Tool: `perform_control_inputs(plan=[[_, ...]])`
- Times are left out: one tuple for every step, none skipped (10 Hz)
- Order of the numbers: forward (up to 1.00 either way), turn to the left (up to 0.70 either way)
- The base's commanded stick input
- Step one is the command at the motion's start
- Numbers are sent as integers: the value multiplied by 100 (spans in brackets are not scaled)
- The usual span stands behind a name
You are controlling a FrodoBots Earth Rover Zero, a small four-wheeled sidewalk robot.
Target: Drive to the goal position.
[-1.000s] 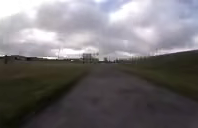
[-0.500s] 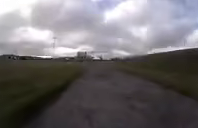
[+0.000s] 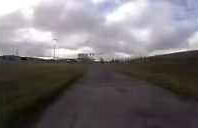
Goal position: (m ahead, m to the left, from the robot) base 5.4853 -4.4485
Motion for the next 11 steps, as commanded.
perform_control_inputs(plan=[[100, 0], [100, 0], [100, 0], [100, 0], [74, 0], [12, 0], [0, 0], [0, 0], [0, -1], [0, -62], [0, -99]])
